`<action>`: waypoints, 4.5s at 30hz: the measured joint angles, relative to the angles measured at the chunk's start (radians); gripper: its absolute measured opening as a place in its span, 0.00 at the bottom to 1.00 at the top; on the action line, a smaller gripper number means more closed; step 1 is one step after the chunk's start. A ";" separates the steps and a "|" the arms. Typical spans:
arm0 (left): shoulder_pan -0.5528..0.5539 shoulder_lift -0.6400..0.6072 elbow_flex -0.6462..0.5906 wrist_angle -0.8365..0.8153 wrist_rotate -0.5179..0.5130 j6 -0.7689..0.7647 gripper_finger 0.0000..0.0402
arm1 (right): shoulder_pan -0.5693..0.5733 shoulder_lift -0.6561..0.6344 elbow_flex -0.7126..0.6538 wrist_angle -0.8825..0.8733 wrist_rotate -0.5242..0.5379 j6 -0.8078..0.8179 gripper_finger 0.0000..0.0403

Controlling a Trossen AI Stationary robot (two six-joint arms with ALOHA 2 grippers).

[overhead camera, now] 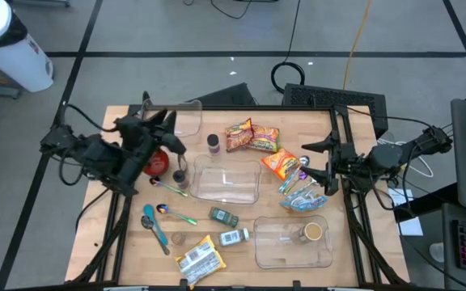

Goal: Pick & Place Food Item
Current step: Put the orange seasoning pack into the bottom transparent bin

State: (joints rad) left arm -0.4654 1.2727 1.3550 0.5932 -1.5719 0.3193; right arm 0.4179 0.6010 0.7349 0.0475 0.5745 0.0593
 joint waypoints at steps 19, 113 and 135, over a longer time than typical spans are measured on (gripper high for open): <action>0.045 -0.001 -0.124 -0.023 0.255 -0.118 0.51 | 0.000 0.000 0.000 0.000 0.000 0.033 0.79; 0.623 0.113 -0.211 -1.814 1.449 -1.561 0.62 | -0.203 0.083 0.000 -0.106 -0.136 0.105 0.79; 0.628 0.113 -0.300 -1.742 1.432 -1.683 0.21 | -0.203 0.083 0.000 -0.107 -0.135 0.105 0.79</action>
State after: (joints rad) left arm 0.1628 1.3857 1.0546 -1.1492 -0.1403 -1.3642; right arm 0.2146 0.6842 0.7349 -0.0591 0.4393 0.1640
